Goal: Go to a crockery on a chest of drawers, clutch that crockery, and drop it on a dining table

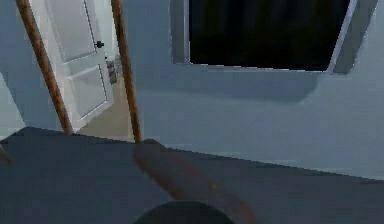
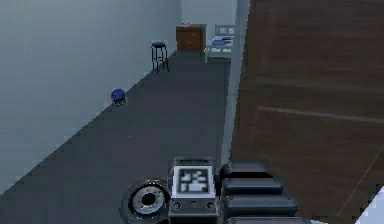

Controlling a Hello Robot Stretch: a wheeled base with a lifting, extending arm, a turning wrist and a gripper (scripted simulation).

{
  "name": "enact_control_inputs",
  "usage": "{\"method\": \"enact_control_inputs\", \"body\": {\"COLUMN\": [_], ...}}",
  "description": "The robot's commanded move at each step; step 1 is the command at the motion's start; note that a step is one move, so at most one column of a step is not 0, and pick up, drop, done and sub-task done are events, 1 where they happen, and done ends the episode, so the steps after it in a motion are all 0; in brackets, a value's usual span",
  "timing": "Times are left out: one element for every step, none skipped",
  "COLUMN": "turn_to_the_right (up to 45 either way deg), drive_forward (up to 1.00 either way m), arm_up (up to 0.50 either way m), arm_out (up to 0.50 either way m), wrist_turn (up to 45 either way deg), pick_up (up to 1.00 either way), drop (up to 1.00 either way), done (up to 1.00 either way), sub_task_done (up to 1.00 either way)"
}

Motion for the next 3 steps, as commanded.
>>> {"method": "enact_control_inputs", "body": {"turn_to_the_right": [-21.0, 0.0, -21.0], "drive_forward": [0.00, 0.75, 0.00], "arm_up": [0.00, 0.00, 0.00], "arm_out": [0.00, 0.00, 0.00], "wrist_turn": [0.0, 0.0, 0.0], "pick_up": [0.00, 0.00, 0.00], "drop": [0.00, 0.00, 0.00], "done": [0.00, 0.00, 0.00], "sub_task_done": [0.00, 0.00, 0.00]}}
